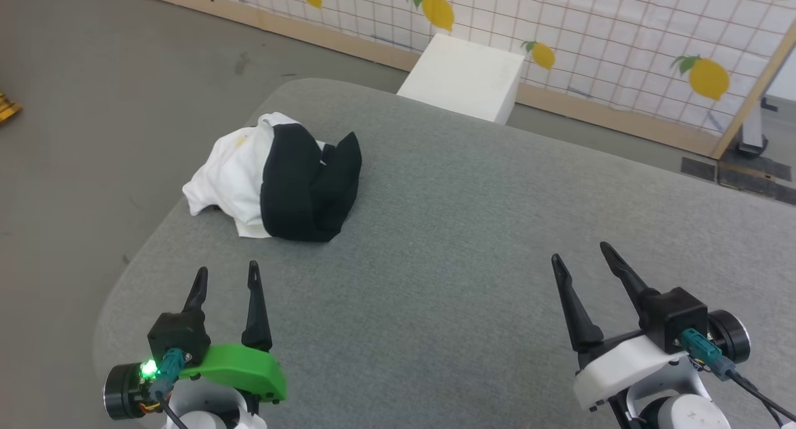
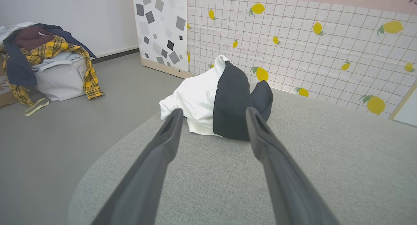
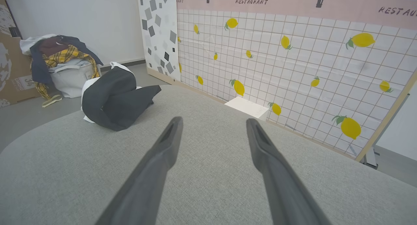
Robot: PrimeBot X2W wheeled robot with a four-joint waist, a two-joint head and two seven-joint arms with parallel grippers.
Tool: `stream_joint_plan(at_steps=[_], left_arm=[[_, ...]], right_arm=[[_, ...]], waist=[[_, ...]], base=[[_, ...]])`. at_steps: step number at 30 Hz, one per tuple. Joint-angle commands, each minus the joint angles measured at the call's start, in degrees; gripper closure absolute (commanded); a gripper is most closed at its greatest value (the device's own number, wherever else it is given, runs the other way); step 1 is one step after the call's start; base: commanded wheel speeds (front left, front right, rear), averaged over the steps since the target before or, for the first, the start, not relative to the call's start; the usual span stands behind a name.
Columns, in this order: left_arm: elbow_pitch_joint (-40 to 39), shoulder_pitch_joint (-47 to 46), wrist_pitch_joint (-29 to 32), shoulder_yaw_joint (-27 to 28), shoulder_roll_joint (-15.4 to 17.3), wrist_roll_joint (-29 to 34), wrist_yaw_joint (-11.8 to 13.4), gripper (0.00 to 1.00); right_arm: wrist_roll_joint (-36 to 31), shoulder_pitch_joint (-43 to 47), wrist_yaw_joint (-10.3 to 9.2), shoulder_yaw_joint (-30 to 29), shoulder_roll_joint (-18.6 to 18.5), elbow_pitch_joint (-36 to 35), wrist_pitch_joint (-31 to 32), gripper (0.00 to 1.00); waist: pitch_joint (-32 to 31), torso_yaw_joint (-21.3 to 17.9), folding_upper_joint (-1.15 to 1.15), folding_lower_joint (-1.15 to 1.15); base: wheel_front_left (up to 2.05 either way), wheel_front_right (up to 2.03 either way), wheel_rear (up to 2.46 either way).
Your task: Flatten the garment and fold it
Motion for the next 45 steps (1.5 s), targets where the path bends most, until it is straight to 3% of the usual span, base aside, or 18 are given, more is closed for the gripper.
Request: stream_joint_plan(at_steps=[1,25,45], left_arm=[[0.2,0.3,-0.5,-0.1,0.4,-0.3,0.4,0.00],[2.1,-0.2,-3.8,-0.9,0.5,-3.1,2.0,0.00],[3.5,-0.3,-6.0,-1.9,0.5,-5.5,2.9,0.00]], right_arm=[[0.3,-0.9,-0.06,0.2,0.0,0.2,-0.6,0.00],[1.0,-1.8,-0.08,1.6,0.0,1.0,-2.2,0.00],[2.8,-2.5,-0.10,0.6,0.1,1.7,-3.5,0.00]], waist=[[0.0,0.8,0.30,0.00],[1.8,9.4,0.41,0.00],[2.9,14.5,0.48,0.00]], base=[[0.00,0.00,0.00],[0.00,0.00,0.00],[0.00,0.00,0.00]])
